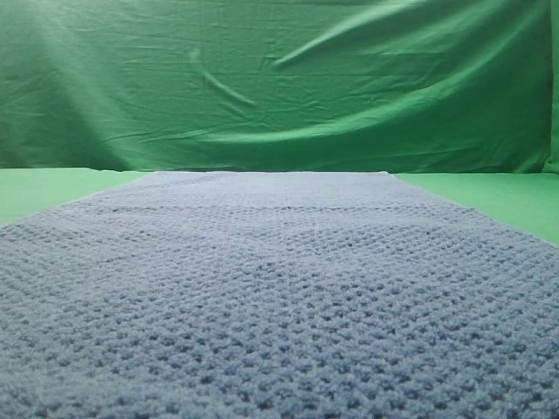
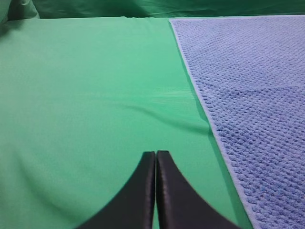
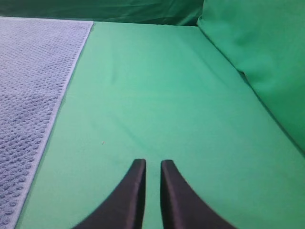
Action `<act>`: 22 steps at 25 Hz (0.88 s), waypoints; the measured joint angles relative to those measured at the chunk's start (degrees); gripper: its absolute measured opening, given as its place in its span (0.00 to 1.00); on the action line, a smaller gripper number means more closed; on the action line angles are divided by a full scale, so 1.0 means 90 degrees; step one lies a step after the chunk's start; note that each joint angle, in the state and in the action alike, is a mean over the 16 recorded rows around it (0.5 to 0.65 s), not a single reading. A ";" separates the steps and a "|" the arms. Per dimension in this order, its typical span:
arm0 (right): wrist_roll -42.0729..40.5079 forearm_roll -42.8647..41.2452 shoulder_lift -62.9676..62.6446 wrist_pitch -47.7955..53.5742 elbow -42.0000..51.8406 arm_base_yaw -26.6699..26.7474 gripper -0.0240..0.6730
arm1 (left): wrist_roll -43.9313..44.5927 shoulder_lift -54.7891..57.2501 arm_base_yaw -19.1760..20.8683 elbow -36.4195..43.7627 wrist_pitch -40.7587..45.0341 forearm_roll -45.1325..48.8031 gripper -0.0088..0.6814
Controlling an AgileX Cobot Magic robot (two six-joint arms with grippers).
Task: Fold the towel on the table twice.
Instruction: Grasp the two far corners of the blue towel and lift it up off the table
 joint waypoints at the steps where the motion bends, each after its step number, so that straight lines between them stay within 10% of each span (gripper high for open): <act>1: 0.0000 0.0000 0.0000 0.0000 0.0000 0.0000 0.10 | 0.0000 0.0000 0.0000 0.0000 0.0000 0.0000 0.01; 22: 0.0000 0.0004 0.0000 -0.0001 0.0000 0.0000 0.10 | 0.0000 0.0000 0.0000 0.0000 -0.0030 -0.0074 0.01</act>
